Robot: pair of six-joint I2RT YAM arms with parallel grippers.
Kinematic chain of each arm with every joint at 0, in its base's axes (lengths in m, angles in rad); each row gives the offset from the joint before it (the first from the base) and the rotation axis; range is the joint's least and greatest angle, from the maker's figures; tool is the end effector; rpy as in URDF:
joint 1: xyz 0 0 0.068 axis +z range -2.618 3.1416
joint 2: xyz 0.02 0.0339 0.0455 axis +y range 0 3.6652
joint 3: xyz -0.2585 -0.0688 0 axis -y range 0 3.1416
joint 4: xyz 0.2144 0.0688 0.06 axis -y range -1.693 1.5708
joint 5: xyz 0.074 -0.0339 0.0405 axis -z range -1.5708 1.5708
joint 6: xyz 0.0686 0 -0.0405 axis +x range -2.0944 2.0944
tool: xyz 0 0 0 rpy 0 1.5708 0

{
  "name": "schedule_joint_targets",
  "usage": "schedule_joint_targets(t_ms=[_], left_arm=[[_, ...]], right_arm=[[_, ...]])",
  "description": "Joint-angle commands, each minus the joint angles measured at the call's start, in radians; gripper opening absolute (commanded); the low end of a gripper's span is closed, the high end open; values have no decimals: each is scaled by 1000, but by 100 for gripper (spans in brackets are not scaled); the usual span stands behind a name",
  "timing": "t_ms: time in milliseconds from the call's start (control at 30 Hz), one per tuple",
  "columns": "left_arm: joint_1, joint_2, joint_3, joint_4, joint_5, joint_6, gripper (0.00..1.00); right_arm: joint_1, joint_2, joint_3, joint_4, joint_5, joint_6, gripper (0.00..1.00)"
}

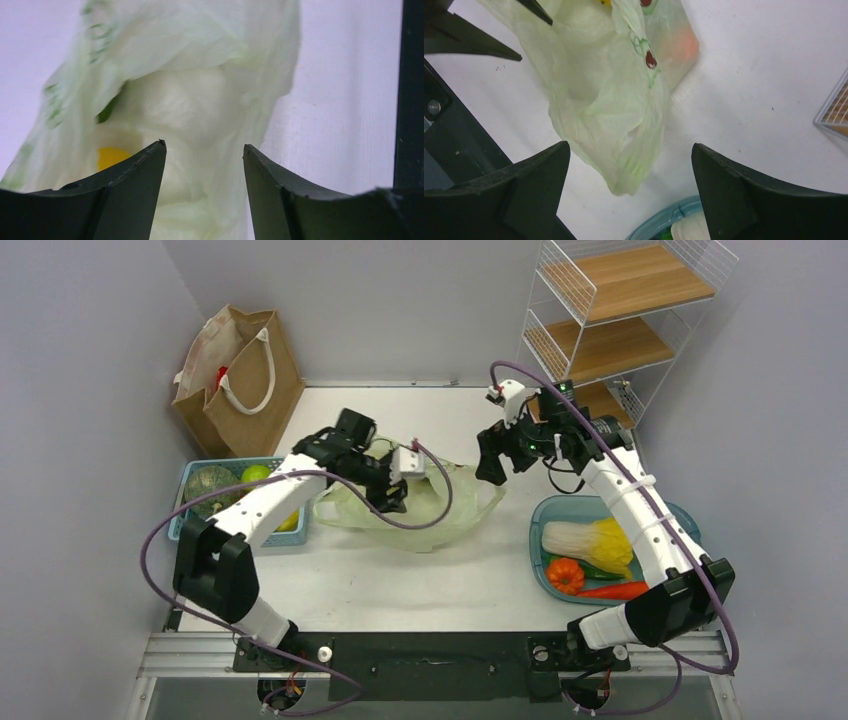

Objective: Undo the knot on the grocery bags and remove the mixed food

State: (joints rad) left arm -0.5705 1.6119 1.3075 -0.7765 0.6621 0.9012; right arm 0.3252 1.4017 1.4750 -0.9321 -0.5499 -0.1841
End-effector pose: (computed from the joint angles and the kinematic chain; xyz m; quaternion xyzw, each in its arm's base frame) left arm 0.2410 -0.2048 0.2517 0.6743 0.6272 -0.2733 0.2781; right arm 0.2468 0.1210 0.3436 -0.3188 0.8492 0.2775 0.3167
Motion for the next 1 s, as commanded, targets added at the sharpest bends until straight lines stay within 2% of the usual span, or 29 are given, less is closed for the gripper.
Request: schedule_joint_targets(t_ms=[0,200,367,567,700,767,800,833,867,900,967], left_arm=[[164,-133,-69,250,171,-194,56],[276,-267,-251,519,153,-358,56],[322,-350,-309,540,147,-429,57],[371,-487,-413,550,129,-445,60],[376,-557,-465,461,135,-336,62],[372,-578,-493,401,140,-242,62],[367,-588,-499,384,139,-212,62],[363,-591,-509,347,136,-146,62],[350,-597,-512,327,132,-110,61],[341,-598,-518,291,119,-45,61],[305,-612,-520,245,99,39,60]], right_arm=[[78,56,88,158,61,89,88],[206,231,217,200,171,75,89],[284,365,300,209,255,35,91],[295,499,318,194,273,-23,93],[294,564,328,167,225,-59,84],[295,579,333,164,184,-72,64],[295,586,337,164,176,-77,44],[296,589,348,164,166,-77,33],[296,592,356,161,161,-76,9],[299,584,379,148,141,-75,0],[306,534,398,139,85,-69,0]])
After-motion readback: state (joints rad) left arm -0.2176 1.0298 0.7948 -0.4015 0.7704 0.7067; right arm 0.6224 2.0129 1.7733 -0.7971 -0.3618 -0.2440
